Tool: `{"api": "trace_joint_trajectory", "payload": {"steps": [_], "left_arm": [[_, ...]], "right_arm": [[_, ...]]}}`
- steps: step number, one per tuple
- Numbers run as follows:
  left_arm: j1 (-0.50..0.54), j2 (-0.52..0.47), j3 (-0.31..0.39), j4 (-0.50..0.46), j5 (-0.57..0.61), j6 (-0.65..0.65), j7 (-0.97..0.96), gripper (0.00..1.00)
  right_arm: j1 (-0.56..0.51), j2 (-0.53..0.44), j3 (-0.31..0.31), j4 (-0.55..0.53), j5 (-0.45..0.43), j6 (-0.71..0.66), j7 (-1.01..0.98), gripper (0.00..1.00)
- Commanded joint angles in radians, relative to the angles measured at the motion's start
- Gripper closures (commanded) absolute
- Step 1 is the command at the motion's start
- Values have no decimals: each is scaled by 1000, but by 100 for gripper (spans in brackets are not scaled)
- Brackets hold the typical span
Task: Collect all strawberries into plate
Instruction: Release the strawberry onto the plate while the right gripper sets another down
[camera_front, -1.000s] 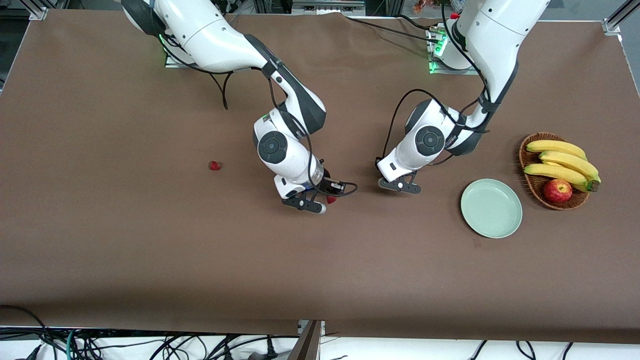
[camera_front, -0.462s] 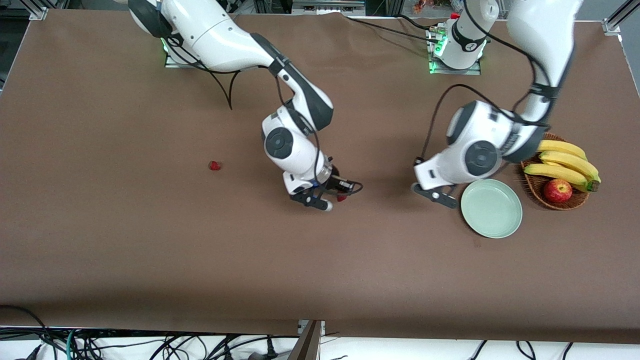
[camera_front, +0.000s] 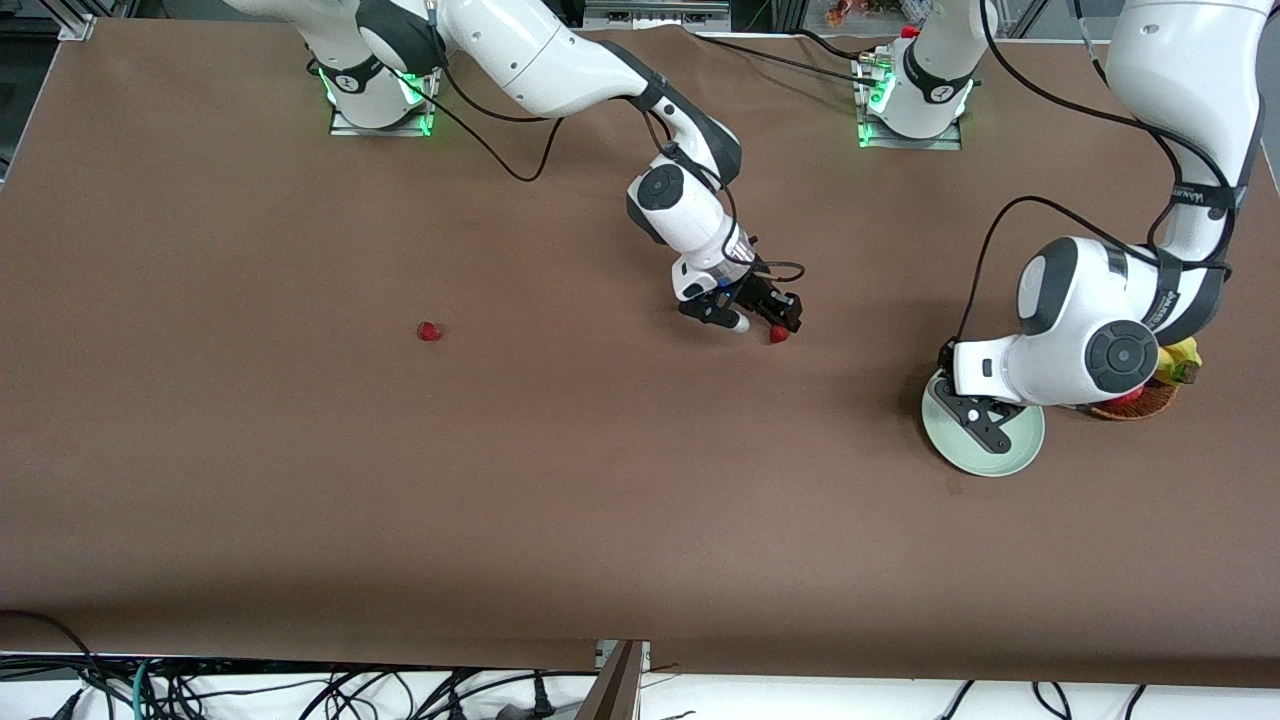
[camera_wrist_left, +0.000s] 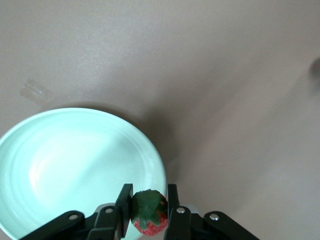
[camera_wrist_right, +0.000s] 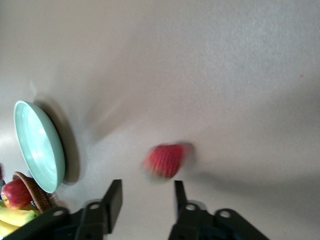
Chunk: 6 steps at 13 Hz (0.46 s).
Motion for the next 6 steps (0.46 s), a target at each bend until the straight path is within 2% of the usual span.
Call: {"api": "trace_joint_trajectory", "payload": {"steps": [1,2,3,4,6], "left_arm": [[41,81,-16,31,32,71,144,100],[42,85,-15,31,31,78,161,100],[42,87,-16,31,28,76,160,56],[44,85,-16,31,20,76,161,1],[51,73,-22,31,18,64,163,0]], "right_arm": [[-68,-50,-15,11,-5,-114,-12,0],[-78,-80,-61,11,-29,-219,-23,0],[-105,-126,-108,11,-49,-375,-52,0],[-151,-166,-122,14,-65,-527,-160,0],[-252,-234,-128,-10,-59,-726,-450,0]]}}
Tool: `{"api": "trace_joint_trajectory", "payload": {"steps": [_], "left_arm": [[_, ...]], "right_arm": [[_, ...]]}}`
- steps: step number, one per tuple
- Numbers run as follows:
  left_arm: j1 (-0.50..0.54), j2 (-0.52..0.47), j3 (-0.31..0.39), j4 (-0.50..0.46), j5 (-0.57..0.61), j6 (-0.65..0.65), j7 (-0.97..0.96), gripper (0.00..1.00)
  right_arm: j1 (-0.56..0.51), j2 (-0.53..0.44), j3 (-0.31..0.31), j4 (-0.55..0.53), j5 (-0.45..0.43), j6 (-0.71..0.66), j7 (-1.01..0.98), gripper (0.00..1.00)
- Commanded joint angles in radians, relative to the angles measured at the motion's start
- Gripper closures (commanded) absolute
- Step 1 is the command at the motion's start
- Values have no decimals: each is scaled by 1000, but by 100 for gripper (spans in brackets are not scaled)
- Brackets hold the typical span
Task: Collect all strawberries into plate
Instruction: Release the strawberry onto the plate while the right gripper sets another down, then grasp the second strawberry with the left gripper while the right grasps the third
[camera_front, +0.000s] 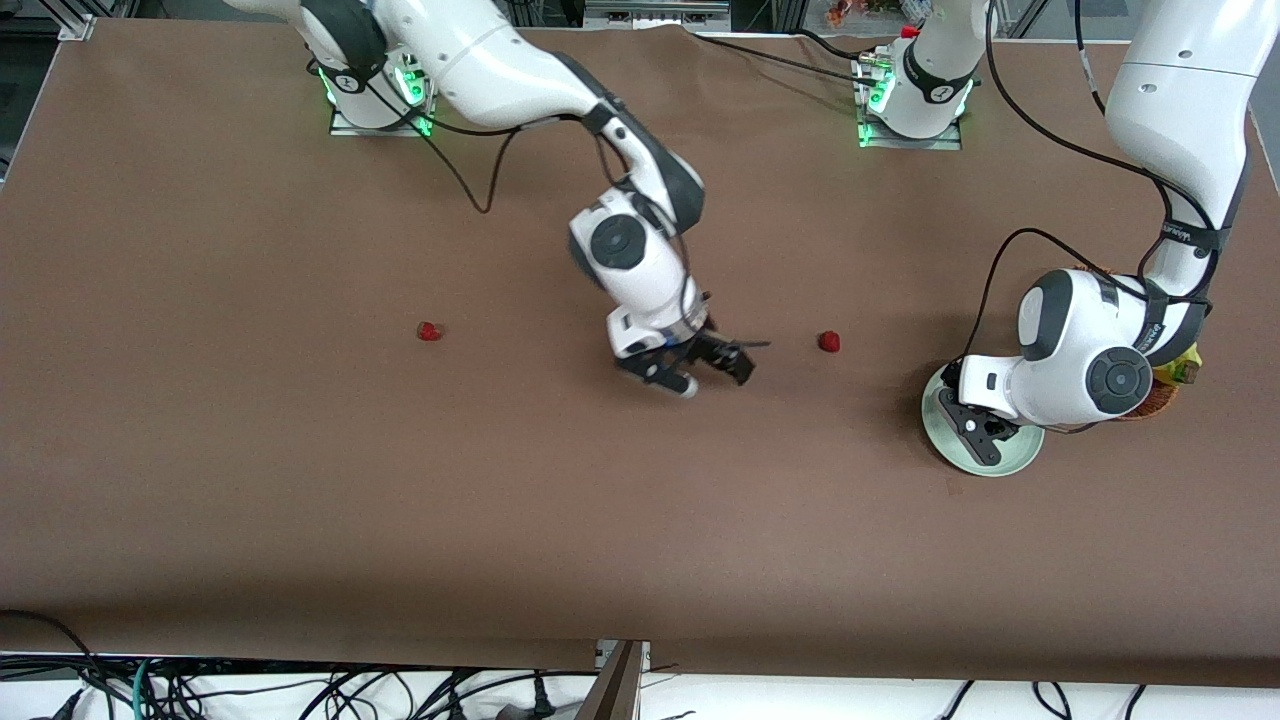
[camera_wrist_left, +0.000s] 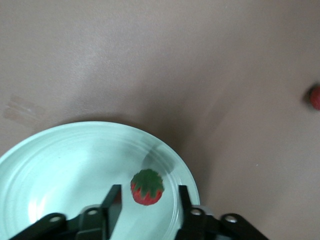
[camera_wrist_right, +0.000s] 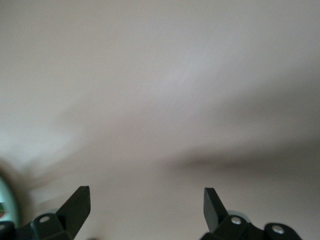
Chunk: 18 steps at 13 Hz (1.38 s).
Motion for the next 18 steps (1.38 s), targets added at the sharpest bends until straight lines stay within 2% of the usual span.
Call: {"api": "trace_joint_trajectory", "payload": {"steps": [1,3,5,8,10,12,14,16,18], "left_arm": [[16,-34,-24,16,12,-33,19,0],[12,-97,-73,14,11,-111,-36,0],[12,-111,-134,5,9,-163,-280,0],[13,-159,-208,-87,9,-172,-674,0],[15,-191,-239,-166,9,-163,-897,0],[10,-266,-242,-319,12,-38,-1042,0],[7,-343,-242,-480,12,140,-1102,0],[19,-346,-242,-591,12,304,-1116,0],[18,-347,-241,-660,14,371,-1166,0]], "right_arm": [[-123,-116,-10,-89,-26,-232,-312,0],[-135,-208,-126,-236,-27,-317,-547,0],[-135,-327,-206,-491,-24,-259,-760,0],[-137,-470,-246,-835,-20,-113,-896,0],[-137,-527,-251,-989,-19,-32,-933,1],[-137,-535,-278,-1034,-17,-18,-985,2],[-137,-537,-288,-1062,-16,-1,-999,9],[-137,-535,-289,-1063,-14,10,-1000,18],[-137,-521,-288,-1056,-13,47,-999,18]]}}
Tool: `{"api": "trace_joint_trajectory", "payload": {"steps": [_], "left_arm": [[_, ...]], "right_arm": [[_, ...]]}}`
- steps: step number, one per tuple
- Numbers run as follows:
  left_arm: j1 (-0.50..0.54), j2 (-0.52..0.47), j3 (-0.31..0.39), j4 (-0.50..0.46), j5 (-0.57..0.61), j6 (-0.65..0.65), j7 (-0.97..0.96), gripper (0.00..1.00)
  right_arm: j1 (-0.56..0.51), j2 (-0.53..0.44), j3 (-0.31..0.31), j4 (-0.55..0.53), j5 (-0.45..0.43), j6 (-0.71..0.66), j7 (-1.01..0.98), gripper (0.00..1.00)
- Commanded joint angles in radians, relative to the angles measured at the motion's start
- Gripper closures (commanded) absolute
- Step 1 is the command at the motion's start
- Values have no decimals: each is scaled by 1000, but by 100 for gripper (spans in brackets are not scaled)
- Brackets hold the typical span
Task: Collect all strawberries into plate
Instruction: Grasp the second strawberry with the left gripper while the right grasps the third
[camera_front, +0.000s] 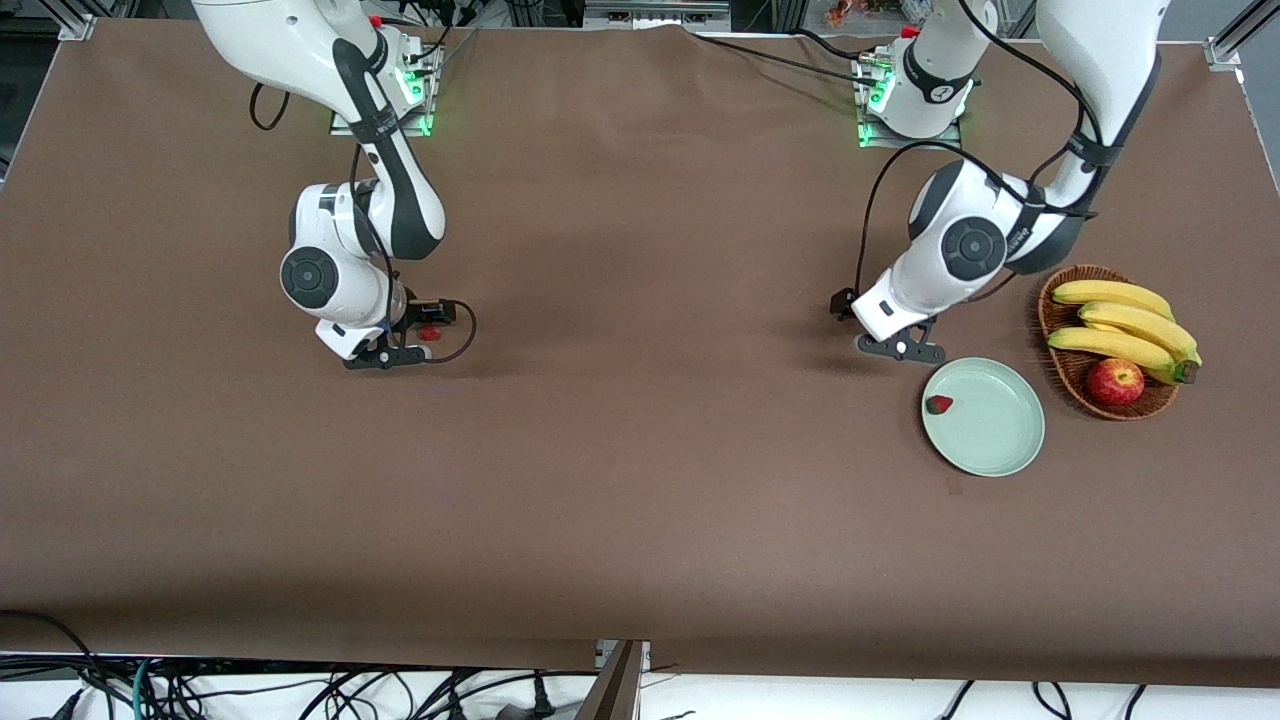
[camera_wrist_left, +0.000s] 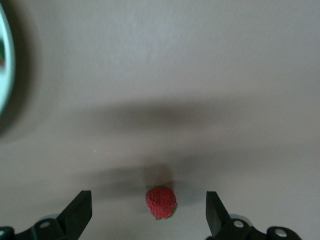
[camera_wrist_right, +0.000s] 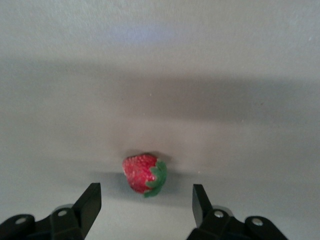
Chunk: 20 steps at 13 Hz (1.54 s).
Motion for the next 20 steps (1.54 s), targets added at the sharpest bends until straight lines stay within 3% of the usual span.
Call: {"api": "trace_joint_trajectory", "payload": {"steps": [1,3,4,5,6,8,10,12,14,16,18,20], "left_arm": [[10,-39,-4,-114,17,107,-51,0],[13,4,-3,-160,17,240,-57,0],[13,1,-3,-162,18,242,-57,3],[13,-1,-3,-160,18,242,-57,44],[11,1,-3,-160,20,242,-57,68],[11,1,-3,-159,25,242,-52,98],[8,-5,-4,-157,28,242,-42,100],[7,-11,-3,-154,29,239,-37,100],[14,-45,0,-136,28,198,24,100],[23,-80,7,-50,28,28,98,100],[48,-74,8,97,28,-205,232,100],[114,-42,7,215,28,-334,401,100]], "right_arm": [[14,-5,-9,-22,-1,60,-13,18],[14,16,-5,-22,2,100,-16,30],[14,19,-3,-20,3,102,-16,39],[14,18,-2,-20,3,102,-16,47],[14,18,-2,-20,5,101,-16,55],[17,10,18,-20,48,91,-16,72],[18,1,23,16,51,66,-10,84],[31,13,35,152,63,-71,60,86],[43,76,93,328,103,-111,176,86],[45,183,167,499,150,-108,302,86],[46,319,260,696,200,-88,471,86],[96,453,313,881,204,25,685,85]]}}
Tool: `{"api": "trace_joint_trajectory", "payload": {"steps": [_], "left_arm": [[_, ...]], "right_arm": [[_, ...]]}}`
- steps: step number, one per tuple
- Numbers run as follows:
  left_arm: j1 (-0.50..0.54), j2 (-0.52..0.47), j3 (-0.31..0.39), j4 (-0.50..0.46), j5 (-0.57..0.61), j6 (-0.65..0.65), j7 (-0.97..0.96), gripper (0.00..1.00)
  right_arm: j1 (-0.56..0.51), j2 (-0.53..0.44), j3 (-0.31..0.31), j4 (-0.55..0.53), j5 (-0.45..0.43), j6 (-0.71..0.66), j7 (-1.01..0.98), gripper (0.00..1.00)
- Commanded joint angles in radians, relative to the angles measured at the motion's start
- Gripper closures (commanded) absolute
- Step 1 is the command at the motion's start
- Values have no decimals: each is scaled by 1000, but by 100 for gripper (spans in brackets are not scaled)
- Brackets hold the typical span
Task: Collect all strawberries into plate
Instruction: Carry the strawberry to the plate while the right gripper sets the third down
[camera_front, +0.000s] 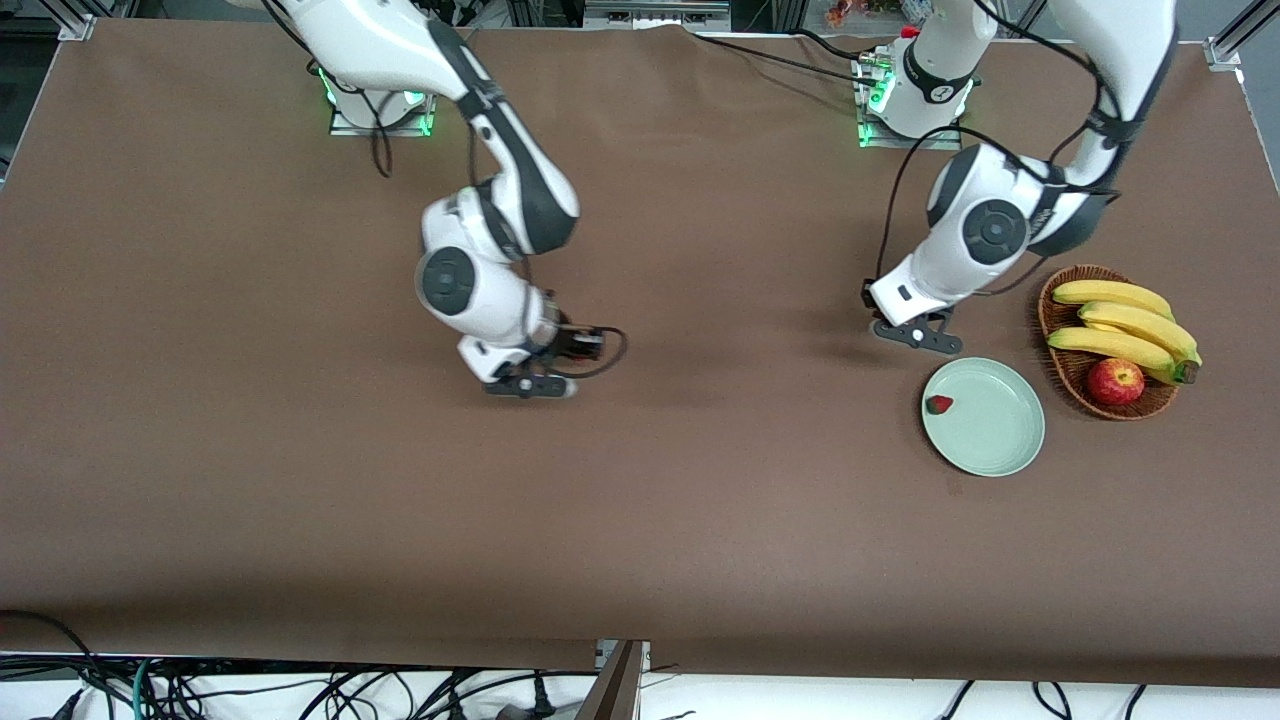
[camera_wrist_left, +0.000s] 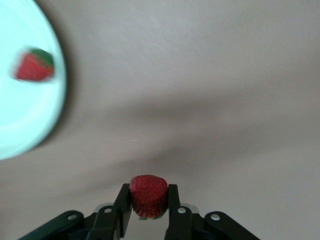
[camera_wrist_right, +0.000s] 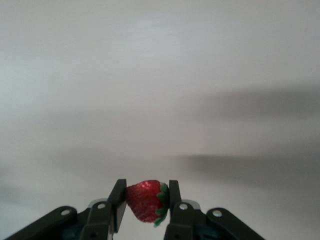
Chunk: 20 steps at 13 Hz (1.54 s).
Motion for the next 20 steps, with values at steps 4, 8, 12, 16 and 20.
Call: {"api": "trace_joint_trajectory", "payload": {"steps": [4,8,12,16,20], "left_arm": [[181,168,4,224,28,-116,533,100],[237,331,10,315,135,-30,757,100],[245,324,2,312,133,-23,767,0],[244,241,-64,315,57,-152,636,0],[239,216,-215,300,51,-218,222,0]], "right_arm": [[240,411,54,425,21,504,555,58],[290,412,42,431,9,578,685,1],[219,249,-122,437,4,42,534,1],[75,61,-166,384,-17,-359,222,1],[67,-229,-270,93,-139,-479,65,0]]}}
